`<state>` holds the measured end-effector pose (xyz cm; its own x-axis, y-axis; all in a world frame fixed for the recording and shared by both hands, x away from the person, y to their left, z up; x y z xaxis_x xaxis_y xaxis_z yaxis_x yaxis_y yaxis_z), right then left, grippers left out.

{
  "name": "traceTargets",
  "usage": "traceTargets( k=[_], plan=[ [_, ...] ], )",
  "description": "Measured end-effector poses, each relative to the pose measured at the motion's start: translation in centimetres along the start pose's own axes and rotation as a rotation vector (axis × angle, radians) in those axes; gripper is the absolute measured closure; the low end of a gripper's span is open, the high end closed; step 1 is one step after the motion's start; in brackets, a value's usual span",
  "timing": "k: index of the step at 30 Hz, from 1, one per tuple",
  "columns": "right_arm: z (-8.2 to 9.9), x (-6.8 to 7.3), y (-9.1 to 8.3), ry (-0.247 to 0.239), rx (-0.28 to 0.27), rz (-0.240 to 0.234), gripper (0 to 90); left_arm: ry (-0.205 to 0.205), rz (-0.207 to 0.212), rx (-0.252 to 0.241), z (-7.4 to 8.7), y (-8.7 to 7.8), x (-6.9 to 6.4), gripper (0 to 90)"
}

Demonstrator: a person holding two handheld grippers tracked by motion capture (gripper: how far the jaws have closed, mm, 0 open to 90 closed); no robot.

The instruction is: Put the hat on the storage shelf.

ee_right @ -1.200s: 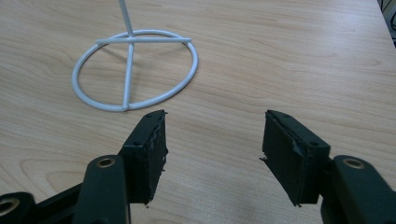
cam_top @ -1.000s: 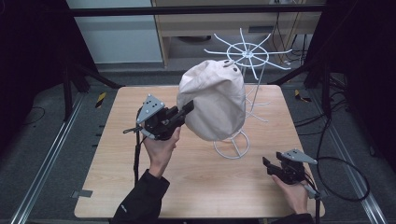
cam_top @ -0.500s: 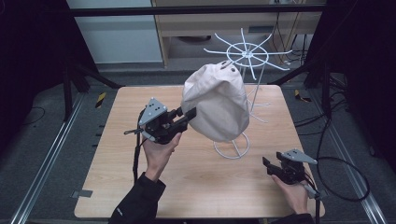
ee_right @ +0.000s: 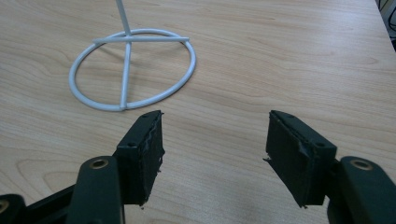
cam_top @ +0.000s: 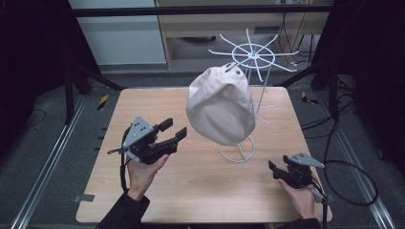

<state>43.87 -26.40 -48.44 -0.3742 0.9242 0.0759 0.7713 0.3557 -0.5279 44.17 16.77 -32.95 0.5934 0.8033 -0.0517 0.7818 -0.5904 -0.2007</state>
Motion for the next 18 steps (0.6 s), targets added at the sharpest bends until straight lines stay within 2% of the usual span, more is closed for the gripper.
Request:
traceTargets(
  k=[6, 12, 18],
  plan=[
    [0.1, -0.1, -0.1, 0.003, -0.002, 0.004, 35.5, 0.02, -0.064, 0.058, 2.6, -1.9, 1.9, 37.0],
    [0.1, 0.0, 0.0, 0.002, 0.0, 0.004, 34.9, -0.01, -0.138, 0.13, 6.1, -2.9, 4.3, 35.6],
    [0.2, -0.2, 0.0, -0.001, 0.0, 0.01, 34.4, -0.04, -0.212, 0.224, 9.9, -3.9, 7.1, 33.8]
  ],
)
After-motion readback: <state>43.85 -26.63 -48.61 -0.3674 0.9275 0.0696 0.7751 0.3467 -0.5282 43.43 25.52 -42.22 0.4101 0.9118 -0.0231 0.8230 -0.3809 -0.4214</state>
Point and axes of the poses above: each handheld gripper's, and its own axes: y roughly forward along the jaws, z roughly out of its underside, x roughly to its left, the point moved 1 cm from there along y, roughly forward along the jaws, and after that the axes turned 4 degrees about -z, right-handed, at the moved point
